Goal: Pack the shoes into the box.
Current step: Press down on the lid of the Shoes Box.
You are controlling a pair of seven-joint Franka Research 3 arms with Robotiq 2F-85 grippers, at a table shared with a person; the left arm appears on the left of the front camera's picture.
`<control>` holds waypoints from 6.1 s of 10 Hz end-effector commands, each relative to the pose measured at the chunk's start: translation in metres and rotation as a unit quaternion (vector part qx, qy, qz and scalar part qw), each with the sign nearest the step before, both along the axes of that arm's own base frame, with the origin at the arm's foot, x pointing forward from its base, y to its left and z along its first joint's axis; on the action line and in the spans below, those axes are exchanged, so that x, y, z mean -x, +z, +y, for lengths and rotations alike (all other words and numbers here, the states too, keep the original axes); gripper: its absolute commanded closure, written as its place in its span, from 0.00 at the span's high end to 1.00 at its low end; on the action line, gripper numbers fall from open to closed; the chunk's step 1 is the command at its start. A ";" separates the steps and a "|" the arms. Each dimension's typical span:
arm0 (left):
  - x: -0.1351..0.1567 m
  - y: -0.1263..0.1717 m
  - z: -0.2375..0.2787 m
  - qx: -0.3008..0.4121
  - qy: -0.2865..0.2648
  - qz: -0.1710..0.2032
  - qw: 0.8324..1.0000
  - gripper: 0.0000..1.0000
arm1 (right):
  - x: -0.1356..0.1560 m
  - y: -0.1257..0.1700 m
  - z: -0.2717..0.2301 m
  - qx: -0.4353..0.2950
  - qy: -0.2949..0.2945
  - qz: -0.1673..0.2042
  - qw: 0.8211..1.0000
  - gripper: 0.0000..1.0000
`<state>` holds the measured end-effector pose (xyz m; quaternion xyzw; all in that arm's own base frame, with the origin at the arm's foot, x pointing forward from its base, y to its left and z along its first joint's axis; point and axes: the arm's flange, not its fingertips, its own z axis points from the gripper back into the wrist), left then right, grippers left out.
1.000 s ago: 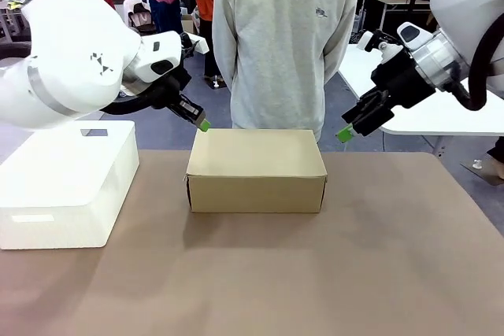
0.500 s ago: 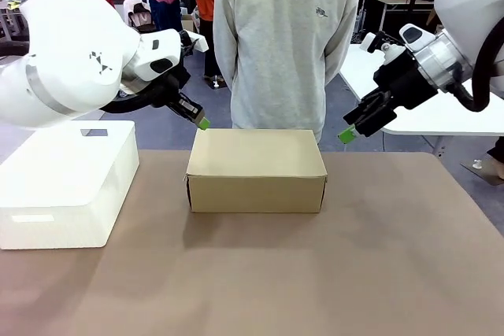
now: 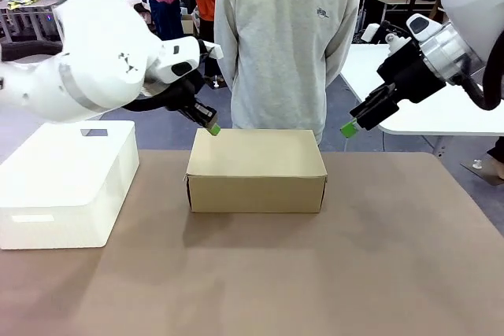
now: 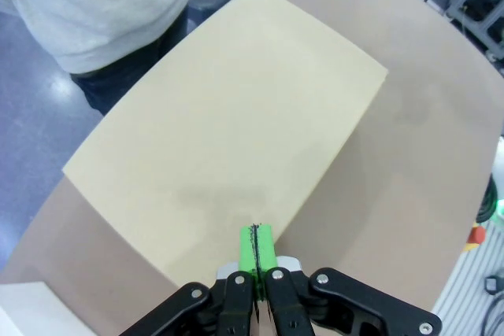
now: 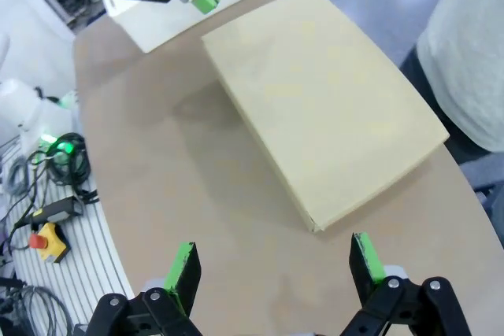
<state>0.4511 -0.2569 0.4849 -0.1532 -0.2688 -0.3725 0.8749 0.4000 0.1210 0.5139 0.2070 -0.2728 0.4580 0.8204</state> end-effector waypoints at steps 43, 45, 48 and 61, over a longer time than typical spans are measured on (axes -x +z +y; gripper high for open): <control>-0.130 -0.012 -0.094 -0.019 0.082 -0.048 0.995 0.00 | 0.016 0.003 0.009 0.020 -0.102 -0.093 0.990 1.00; -0.107 -0.004 -0.077 -0.034 0.100 -0.071 0.992 0.00 | 0.016 0.003 0.009 0.020 -0.102 -0.093 0.990 1.00; -0.064 0.025 -0.027 -0.052 0.068 -0.063 0.994 0.40 | 0.016 0.003 0.009 0.020 -0.102 -0.093 0.990 1.00; 0.048 0.043 0.075 -0.067 0.014 -0.062 0.996 1.00 | 0.016 0.003 0.009 0.020 -0.102 -0.093 0.990 1.00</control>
